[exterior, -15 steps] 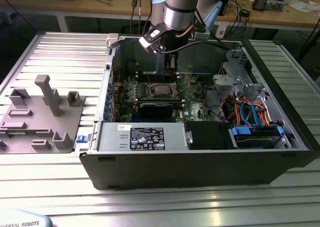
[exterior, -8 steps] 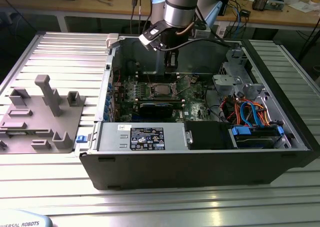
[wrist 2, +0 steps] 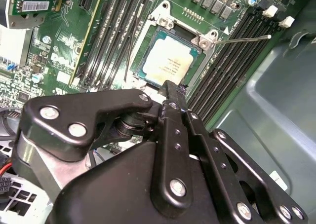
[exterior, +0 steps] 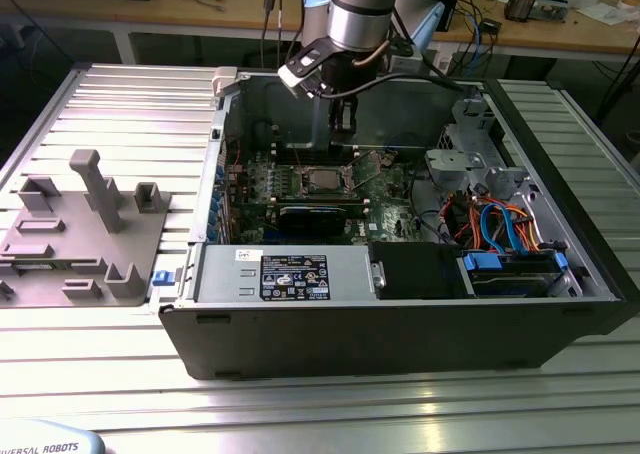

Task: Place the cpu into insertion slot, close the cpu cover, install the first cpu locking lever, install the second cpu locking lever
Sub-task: 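Place the cpu into insertion slot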

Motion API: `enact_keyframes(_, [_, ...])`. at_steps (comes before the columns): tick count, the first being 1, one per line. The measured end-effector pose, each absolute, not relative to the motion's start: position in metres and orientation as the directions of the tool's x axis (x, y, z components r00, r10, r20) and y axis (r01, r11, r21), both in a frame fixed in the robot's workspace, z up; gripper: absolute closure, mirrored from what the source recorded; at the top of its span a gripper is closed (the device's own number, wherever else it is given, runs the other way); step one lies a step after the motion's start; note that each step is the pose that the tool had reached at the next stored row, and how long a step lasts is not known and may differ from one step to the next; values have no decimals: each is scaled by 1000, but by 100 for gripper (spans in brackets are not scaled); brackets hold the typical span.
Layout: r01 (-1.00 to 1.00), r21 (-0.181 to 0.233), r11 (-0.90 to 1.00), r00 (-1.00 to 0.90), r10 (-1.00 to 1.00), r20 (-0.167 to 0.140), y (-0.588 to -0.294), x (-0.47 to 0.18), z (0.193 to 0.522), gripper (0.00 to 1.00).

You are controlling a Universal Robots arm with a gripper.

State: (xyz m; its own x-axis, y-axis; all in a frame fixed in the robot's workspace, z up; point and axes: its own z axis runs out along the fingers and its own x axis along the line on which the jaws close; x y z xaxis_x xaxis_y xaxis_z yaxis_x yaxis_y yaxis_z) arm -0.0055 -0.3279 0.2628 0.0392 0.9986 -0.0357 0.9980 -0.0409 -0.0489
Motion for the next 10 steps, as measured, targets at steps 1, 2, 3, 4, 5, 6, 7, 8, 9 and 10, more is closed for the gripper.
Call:
enact_keyframes(1, [998, -49, -41, 39, 999, -36, -328, -5, 263, 89])
enact_keyframes(2, [998, -49, -41, 39, 999, -36, -328, -5, 264, 89])
enact_keyframes(3, [998, -49, -41, 39, 999, -36, -328, -5, 264, 89])
enact_keyframes(4, [998, -49, -41, 39, 999, -36, -328, -5, 265, 89])
enact_keyframes(5, [998, -49, -41, 39, 999, -36, -328, -5, 265, 89])
enact_keyframes(6, [998, -49, -41, 39, 999, -36, -328, -5, 266, 89])
enact_keyframes(7, [998, -49, -41, 39, 999, -36, -328, -5, 266, 89])
enact_keyframes(8, [998, -49, -41, 39, 999, -36, -328, -5, 267, 89])
enact_keyframes(9, [998, -49, -41, 39, 999, -36, -328, -5, 267, 89])
enact_keyframes(10, [998, -49, -41, 39, 999, -36, -328, -5, 267, 89])
